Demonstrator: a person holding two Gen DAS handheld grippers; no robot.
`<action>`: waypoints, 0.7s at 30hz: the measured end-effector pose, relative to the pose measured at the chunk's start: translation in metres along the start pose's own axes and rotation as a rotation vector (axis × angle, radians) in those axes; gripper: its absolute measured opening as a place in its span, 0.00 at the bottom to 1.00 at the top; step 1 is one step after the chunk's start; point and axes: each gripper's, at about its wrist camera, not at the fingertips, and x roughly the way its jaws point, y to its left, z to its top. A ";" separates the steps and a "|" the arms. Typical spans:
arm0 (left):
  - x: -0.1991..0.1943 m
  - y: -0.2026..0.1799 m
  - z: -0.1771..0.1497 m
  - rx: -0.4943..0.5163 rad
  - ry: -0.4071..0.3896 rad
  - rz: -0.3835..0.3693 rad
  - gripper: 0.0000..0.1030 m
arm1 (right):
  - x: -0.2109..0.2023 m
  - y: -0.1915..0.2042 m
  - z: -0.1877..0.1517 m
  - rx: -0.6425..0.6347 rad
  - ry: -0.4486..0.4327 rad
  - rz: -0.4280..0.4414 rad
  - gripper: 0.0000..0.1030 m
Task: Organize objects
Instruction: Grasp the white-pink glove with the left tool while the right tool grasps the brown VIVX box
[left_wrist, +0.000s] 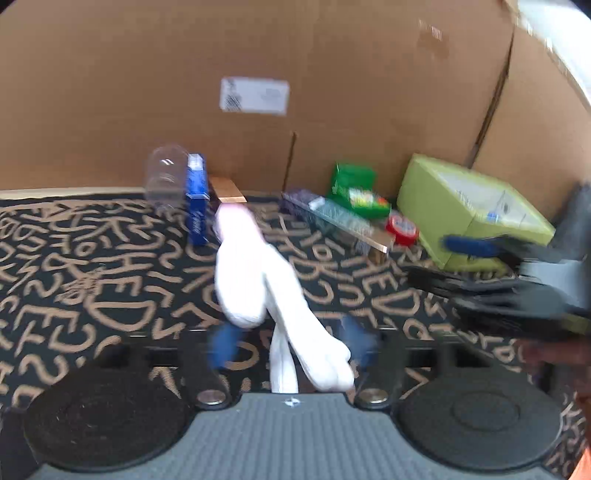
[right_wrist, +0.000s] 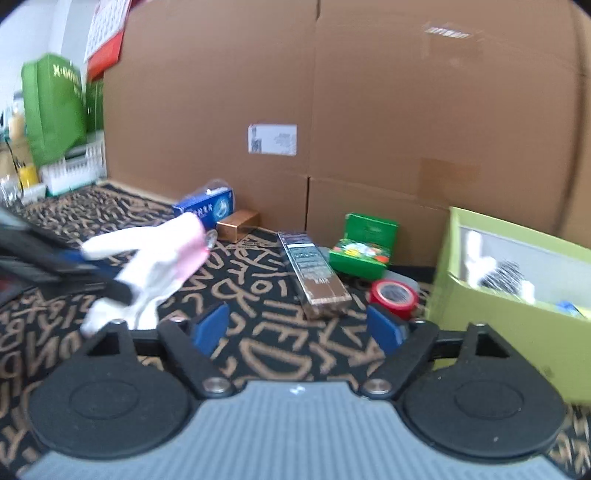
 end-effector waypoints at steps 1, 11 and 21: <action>-0.001 -0.001 0.000 0.002 -0.021 0.009 0.73 | 0.013 0.000 0.004 -0.002 0.014 -0.001 0.74; -0.011 0.006 0.020 0.014 -0.121 0.110 0.78 | 0.084 -0.009 0.014 0.043 0.140 -0.044 0.41; 0.039 0.009 0.020 0.061 0.009 0.125 0.83 | -0.032 -0.005 -0.039 0.151 0.203 -0.024 0.38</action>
